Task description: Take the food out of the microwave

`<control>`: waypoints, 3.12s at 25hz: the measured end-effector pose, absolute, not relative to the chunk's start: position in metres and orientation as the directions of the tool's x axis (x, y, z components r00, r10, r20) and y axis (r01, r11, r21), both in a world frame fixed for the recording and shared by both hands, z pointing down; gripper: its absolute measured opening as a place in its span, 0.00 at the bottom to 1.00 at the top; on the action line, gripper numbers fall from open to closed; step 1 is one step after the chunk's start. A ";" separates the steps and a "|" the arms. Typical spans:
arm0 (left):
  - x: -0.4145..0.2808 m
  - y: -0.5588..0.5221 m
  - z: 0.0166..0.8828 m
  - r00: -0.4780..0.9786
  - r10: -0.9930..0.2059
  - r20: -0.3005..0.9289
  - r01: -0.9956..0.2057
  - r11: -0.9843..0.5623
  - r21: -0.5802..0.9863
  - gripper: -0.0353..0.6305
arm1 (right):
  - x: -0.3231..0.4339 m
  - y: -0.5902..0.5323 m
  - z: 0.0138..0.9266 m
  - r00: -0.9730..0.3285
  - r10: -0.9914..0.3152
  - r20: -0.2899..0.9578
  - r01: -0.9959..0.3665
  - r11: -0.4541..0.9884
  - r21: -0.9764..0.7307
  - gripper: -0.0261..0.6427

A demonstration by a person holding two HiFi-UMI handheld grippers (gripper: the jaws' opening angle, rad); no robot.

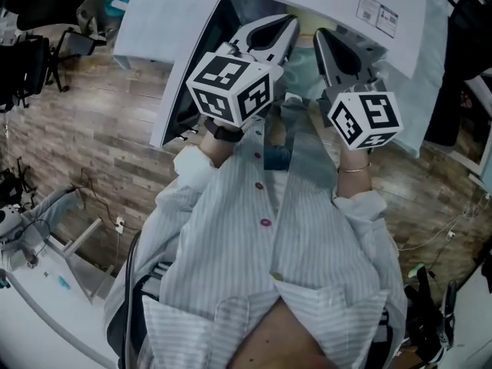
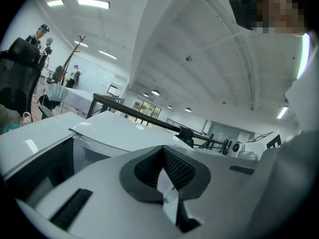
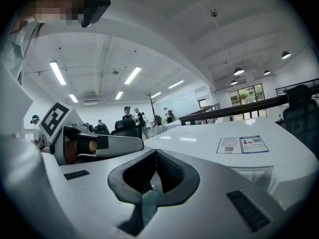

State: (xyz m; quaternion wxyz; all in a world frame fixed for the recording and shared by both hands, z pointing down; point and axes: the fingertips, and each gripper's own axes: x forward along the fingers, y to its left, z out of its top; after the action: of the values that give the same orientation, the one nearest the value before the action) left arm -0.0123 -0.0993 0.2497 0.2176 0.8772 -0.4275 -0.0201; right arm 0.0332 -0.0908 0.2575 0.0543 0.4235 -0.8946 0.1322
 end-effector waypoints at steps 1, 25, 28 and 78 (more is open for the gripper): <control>-0.012 -0.098 0.251 0.647 -0.747 0.152 -0.731 -0.551 0.401 0.06 | 0.034 -0.088 0.258 -0.620 -0.756 0.209 -0.784 0.590 -0.191 0.08; 0.000 -0.097 0.303 0.730 -0.652 0.202 -0.645 -0.561 0.520 0.06 | 0.056 -0.081 0.292 -0.476 -0.850 0.225 -0.866 0.409 -0.287 0.08; 0.001 -0.099 0.310 0.730 -0.651 0.209 -0.641 -0.544 0.542 0.06 | 0.058 -0.083 0.297 -0.474 -0.849 0.234 -0.866 0.402 -0.298 0.08; 0.000 -0.111 0.453 0.712 -0.626 0.319 -0.482 -0.105 0.870 0.33 | 0.085 -0.098 0.449 -0.497 -0.781 0.377 -0.667 0.065 -0.743 0.30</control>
State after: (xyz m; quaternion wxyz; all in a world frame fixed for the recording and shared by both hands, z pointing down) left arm 0.0000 -0.1109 0.4532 0.5547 0.7405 -0.3738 -0.0648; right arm 0.0846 -0.0984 0.4490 -0.0613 0.4978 -0.7272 0.4687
